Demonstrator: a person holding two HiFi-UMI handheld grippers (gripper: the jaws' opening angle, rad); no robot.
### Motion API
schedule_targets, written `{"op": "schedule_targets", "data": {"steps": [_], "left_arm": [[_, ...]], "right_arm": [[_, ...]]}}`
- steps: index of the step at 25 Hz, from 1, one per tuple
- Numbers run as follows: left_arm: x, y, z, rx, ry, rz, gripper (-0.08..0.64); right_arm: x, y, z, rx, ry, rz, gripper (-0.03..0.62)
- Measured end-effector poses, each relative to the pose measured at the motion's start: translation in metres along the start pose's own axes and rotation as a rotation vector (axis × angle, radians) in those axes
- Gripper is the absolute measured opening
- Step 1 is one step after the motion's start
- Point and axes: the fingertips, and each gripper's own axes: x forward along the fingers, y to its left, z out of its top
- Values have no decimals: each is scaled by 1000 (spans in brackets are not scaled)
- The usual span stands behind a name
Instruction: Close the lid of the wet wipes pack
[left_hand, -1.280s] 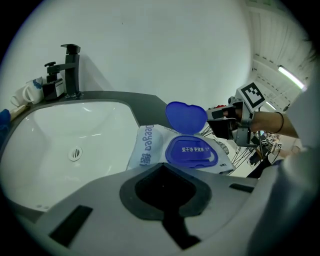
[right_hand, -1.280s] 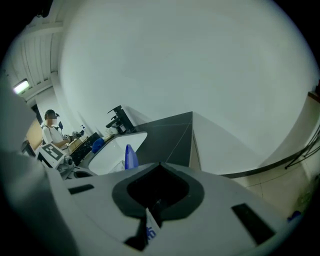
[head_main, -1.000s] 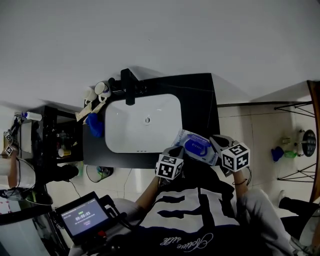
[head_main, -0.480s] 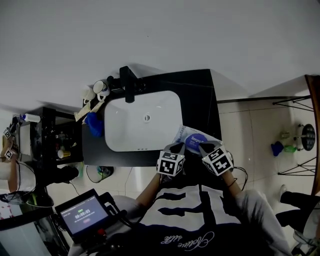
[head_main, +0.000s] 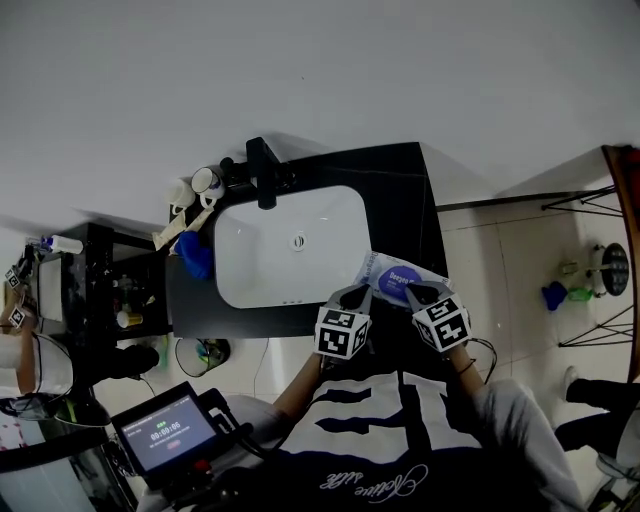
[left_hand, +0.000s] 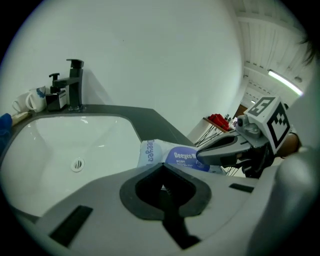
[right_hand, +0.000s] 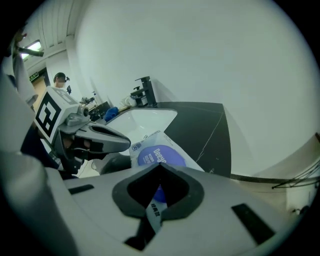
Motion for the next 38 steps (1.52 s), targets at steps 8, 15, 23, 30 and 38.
{"op": "schedule_targets", "data": {"steps": [8, 15, 23, 30, 38], "left_arm": [[-66, 2, 44, 65, -204, -50, 2], [-142, -3, 65, 132, -377, -133, 2], [-224, -32, 82, 85, -550, -239, 2], [-257, -72, 48, 143, -572, -271, 3], [-283, -109, -14, 70, -519, -273, 2]], "right_arm": [[-34, 20, 35, 223, -265, -108, -2], [-84, 66, 38, 431, -521, -191, -2], [-127, 133, 43, 460, -671, -218, -2], [-158, 184, 27, 426, -733, -188, -2], [-189, 231, -22, 394, -724, -216, -2]]}}
